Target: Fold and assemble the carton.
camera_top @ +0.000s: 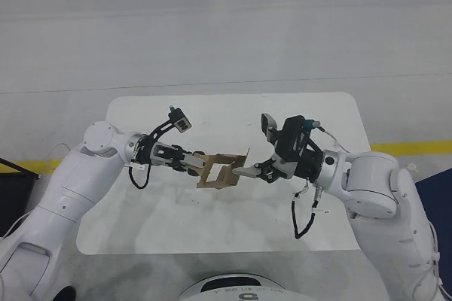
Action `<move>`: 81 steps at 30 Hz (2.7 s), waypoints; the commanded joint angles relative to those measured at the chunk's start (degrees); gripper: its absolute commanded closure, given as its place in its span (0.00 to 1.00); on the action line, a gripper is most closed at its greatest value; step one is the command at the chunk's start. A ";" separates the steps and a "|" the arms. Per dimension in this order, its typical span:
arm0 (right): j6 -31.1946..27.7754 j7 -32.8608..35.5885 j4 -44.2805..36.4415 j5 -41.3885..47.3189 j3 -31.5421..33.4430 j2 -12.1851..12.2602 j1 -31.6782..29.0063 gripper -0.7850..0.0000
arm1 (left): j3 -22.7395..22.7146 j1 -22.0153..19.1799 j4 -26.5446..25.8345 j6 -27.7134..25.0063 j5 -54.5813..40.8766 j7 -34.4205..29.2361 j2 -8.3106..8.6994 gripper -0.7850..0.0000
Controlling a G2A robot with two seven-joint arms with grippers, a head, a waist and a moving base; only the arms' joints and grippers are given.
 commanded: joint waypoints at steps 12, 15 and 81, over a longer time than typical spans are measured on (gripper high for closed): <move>-0.83 21.35 2.68 8.65 -7.83 1.38 7.46 0.45 | -0.43 1.23 -4.09 0.92 6.71 -1.01 -0.15 1.00; 0.21 24.72 4.63 12.53 -9.97 1.55 9.68 0.52 | -1.00 1.66 -4.64 0.46 7.58 -1.01 0.04 1.00; 4.63 -20.99 11.44 2.02 -7.53 1.98 -1.04 0.00 | -4.60 2.62 2.70 2.44 -9.61 -1.01 -2.33 1.00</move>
